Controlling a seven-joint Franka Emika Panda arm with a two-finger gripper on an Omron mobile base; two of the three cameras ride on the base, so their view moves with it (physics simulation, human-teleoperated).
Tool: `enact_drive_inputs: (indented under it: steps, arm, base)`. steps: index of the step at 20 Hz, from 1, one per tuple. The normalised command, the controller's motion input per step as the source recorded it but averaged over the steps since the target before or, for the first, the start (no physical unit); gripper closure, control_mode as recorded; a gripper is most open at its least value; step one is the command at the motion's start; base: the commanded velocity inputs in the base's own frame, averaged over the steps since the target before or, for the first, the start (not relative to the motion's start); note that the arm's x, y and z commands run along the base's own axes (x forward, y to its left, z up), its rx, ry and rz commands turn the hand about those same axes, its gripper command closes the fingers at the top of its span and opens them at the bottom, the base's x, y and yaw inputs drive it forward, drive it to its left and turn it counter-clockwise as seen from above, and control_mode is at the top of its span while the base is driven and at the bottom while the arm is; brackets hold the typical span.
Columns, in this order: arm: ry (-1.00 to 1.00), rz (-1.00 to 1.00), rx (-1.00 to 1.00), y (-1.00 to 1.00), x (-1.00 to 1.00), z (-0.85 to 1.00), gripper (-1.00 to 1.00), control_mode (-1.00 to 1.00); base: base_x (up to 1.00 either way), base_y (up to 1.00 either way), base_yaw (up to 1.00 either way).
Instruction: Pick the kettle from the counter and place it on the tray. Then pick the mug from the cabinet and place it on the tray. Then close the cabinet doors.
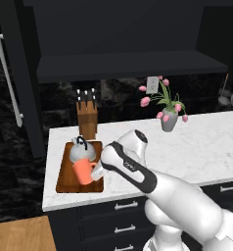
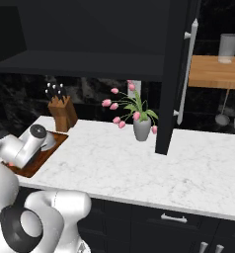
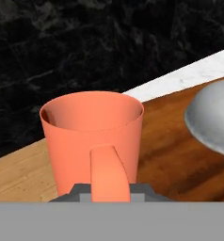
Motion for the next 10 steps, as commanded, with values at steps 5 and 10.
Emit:
enact_drive_inputs:
  steps: [5, 10]
  arm:
    - [-0.02, 0.09, 0.0, 0.15, 0.21, -0.24, 1.0, -1.0]
    - [-0.05, 0.07, 0.0, 0.13, 0.22, -0.21, 1.0, -1.0]
  base:
    - [0.0, 0.0, 0.0]
    - [0.0, 0.0, 0.0]
